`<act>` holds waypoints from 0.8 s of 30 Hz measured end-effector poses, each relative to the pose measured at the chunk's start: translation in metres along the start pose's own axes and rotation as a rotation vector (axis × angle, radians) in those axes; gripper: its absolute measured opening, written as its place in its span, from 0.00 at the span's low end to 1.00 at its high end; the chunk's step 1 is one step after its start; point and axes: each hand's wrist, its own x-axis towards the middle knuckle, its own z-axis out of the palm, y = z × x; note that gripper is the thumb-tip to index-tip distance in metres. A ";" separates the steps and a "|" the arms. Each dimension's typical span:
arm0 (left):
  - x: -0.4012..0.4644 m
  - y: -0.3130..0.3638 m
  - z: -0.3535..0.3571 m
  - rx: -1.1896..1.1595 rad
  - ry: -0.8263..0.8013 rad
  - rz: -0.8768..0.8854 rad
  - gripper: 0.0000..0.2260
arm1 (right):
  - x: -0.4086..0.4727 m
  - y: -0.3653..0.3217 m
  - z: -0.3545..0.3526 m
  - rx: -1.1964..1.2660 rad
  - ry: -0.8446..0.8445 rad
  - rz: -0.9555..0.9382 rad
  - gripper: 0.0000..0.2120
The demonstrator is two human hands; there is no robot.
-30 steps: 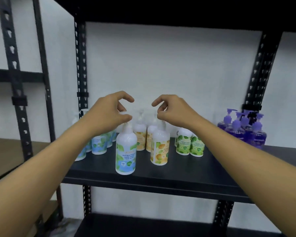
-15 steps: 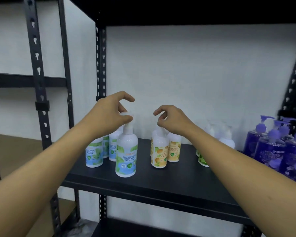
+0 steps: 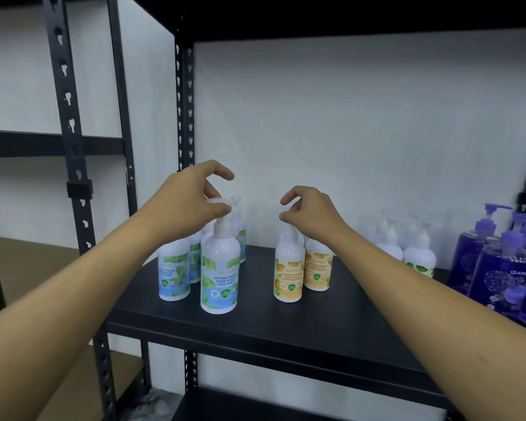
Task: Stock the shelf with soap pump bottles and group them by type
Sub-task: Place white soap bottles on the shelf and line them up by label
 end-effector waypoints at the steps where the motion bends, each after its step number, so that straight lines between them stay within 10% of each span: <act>1: 0.001 0.000 0.000 0.000 0.001 0.001 0.18 | 0.001 0.000 0.001 -0.001 0.008 0.005 0.11; 24: 0.001 -0.006 0.000 0.010 0.017 0.005 0.18 | -0.003 0.008 0.004 -0.006 0.018 -0.008 0.09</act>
